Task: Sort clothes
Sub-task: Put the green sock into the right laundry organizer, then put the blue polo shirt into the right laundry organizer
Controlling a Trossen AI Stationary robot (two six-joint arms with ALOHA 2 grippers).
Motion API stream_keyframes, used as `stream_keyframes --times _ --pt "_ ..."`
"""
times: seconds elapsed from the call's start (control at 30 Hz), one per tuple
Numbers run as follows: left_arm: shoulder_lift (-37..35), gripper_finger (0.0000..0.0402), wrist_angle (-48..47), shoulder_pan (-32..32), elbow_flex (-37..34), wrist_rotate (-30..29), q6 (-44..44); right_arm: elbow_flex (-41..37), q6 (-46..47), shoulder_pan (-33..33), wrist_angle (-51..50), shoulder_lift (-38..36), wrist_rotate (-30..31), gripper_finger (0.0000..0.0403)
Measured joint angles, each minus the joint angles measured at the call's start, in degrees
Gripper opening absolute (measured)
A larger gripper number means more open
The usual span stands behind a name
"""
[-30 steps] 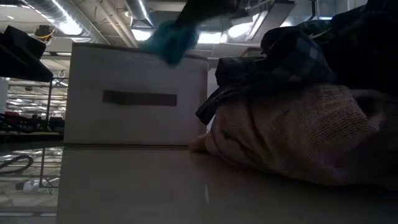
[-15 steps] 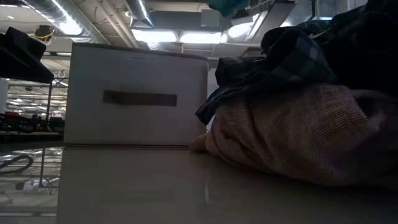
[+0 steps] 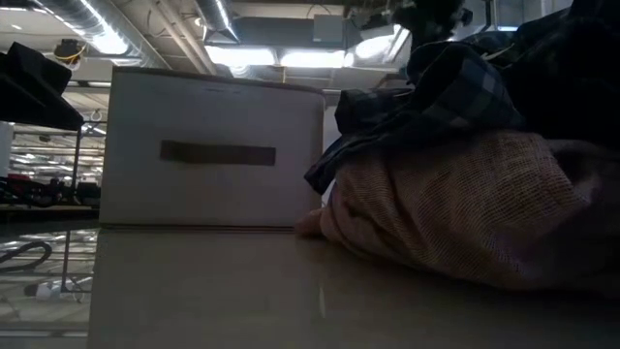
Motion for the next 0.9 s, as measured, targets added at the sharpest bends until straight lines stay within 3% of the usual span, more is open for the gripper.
stream_keyframes --times 0.3,0.43,0.8,0.9 --pt "0.0 0.0127 0.0 0.0 0.0 0.0 0.0 0.0 0.7 -7.6 2.6 0.6 -12.3 0.0005" --pt "0.0 0.0127 0.0 0.0 0.0 0.0 0.0 0.1 3.0 -9.3 2.5 0.6 -14.3 0.0016" --pt "0.0 0.0127 0.0 0.0 0.0 0.0 -0.9 0.1 3.4 -9.1 2.3 0.5 -16.9 0.0133" --pt "0.0 0.0127 0.0 0.0 0.0 0.0 -0.9 0.1 4.2 -8.4 1.6 0.0 -20.8 0.0160"
